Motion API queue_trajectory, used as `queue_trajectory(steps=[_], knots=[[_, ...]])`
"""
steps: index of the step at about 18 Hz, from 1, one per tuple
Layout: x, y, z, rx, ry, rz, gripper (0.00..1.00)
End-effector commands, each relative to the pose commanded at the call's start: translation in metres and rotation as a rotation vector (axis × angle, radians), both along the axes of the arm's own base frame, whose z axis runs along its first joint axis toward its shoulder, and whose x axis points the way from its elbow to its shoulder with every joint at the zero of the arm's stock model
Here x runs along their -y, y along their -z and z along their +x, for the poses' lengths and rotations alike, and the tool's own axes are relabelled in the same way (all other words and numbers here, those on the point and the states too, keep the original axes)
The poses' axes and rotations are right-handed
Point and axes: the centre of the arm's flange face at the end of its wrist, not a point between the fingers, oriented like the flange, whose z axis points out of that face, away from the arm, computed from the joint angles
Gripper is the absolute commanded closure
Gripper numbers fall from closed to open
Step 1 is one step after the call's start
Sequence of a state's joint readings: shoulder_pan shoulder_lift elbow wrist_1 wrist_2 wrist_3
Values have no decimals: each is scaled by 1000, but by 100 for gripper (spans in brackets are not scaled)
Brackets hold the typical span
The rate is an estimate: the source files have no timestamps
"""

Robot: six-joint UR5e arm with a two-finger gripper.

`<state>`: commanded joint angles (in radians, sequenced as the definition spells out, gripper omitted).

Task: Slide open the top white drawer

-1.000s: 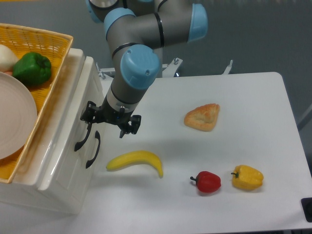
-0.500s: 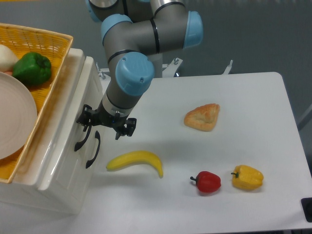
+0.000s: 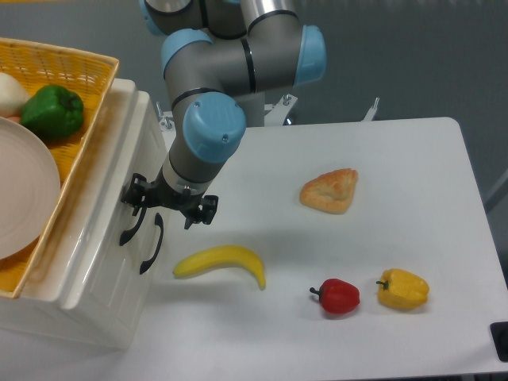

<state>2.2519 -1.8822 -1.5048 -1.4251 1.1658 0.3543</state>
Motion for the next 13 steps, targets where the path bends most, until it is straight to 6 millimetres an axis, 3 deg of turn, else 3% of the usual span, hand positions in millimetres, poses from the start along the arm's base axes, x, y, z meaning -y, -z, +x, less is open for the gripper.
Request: queue_trajectory(steps=[13], knots=[[-1,1,-2,-21,17,-1,0]])
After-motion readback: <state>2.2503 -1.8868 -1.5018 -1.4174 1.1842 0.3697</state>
